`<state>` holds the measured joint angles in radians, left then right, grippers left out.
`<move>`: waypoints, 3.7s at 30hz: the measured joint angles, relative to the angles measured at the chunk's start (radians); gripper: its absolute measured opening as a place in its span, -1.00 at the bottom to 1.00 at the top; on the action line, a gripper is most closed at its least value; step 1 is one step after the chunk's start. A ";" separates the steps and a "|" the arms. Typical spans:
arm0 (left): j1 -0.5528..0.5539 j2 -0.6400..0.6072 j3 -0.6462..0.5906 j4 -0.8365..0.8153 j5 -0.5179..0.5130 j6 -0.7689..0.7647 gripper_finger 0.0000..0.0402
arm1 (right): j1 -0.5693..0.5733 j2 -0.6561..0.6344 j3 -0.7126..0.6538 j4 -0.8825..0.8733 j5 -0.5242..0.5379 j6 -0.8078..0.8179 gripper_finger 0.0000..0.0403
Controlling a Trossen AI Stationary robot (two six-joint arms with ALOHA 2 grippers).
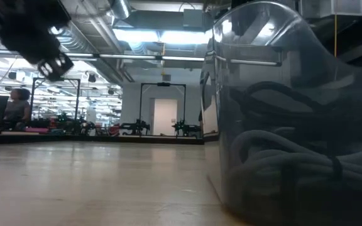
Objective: Pick and place USB-C Cables
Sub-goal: Put the black charger cable into the black bin
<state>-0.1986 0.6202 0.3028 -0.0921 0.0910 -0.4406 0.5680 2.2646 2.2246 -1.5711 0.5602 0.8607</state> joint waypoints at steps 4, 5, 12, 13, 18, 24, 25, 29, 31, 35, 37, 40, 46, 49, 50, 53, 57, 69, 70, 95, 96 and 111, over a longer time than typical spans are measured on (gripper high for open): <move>-0.198 0.086 0.103 -0.115 -0.079 -0.040 -1.00 | -0.003 0.000 0.000 0.001 0.015 0.019 -0.10; -0.246 0.115 0.140 -0.173 -0.102 -0.070 -1.00 | -0.003 0.000 0.000 0.000 0.022 0.021 -0.10; -0.524 0.355 0.350 -0.532 -0.089 -0.558 -1.00 | -0.003 0.000 0.000 0.000 0.082 0.026 -0.10; -0.552 0.388 0.360 -0.533 -0.051 -0.644 -1.00 | -0.003 0.000 0.000 0.000 0.086 0.026 -0.10; -0.659 0.542 0.370 -0.521 0.206 -1.004 -1.00 | -0.003 0.000 0.000 0.000 0.098 0.027 -0.10; -0.702 0.697 0.370 -0.477 0.344 -1.126 -1.00 | -0.003 0.000 0.000 0.000 0.101 0.028 -0.10; -0.702 0.721 0.370 -0.457 0.325 -1.117 -1.00 | -0.003 0.000 0.000 0.000 0.101 0.028 -0.10; -0.677 0.812 0.370 -0.381 0.173 -1.065 -1.00 | -0.003 0.000 0.000 0.000 0.101 0.028 -0.10; -0.645 0.850 0.371 -0.366 0.115 -1.061 -1.00 | -0.003 0.000 0.000 0.000 0.101 0.028 -0.10; -0.562 0.887 0.371 -0.361 0.087 -1.005 -1.00 | -0.003 0.000 0.000 0.000 0.096 0.028 -0.10; -0.504 0.891 0.371 -0.353 0.077 -0.936 -1.00 | -0.002 0.000 0.000 0.001 0.096 0.028 -0.10; -0.391 0.891 0.372 -0.319 0.019 -0.785 -1.00 | -0.002 0.000 0.000 0.010 0.096 0.028 -0.10; -0.141 0.894 0.391 -0.231 -0.113 -0.382 -1.00 | -0.002 -0.001 0.000 0.013 0.095 0.028 -0.10; -0.030 0.894 0.471 -0.216 -0.194 -0.178 -1.00 | -0.002 -0.001 0.000 0.022 0.095 0.028 -0.10; -0.001 0.894 0.506 -0.217 -0.204 -0.114 -1.00 | -0.002 -0.001 0.000 0.024 0.094 0.028 -0.10; 0.047 0.893 0.635 -0.286 -0.183 0.019 -1.00 | -0.002 -0.001 0.000 0.028 0.093 0.028 -0.10; 0.027 0.889 0.795 -0.753 -0.144 0.015 -1.00 | -0.002 -0.001 0.000 0.034 0.092 0.028 -0.10; -0.097 0.934 0.553 -0.734 -0.039 -0.245 -1.00 | -0.001 -0.002 0.000 0.013 0.093 0.026 -0.10; -0.103 0.940 0.552 -0.668 -0.049 -0.248 -1.00 | -0.001 -0.001 0.000 0.013 0.093 0.026 -0.10; -0.054 0.981 0.663 -0.652 -0.095 -0.082 -1.00 | -0.002 -0.002 0.000 0.021 0.093 0.025 -0.10; -0.049 0.991 0.648 -0.595 -0.095 -0.082 -1.00 | -0.002 -0.002 0.000 0.021 0.093 0.025 -0.10; 0.086 1.119 0.846 -0.372 -0.210 0.201 -1.00 | -0.004 -0.002 0.000 0.015 0.093 0.026 -0.10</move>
<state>-0.1126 1.7389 1.1492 -0.4639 -0.1188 -0.2399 0.5644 2.2631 2.2242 -1.5563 0.6533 0.8870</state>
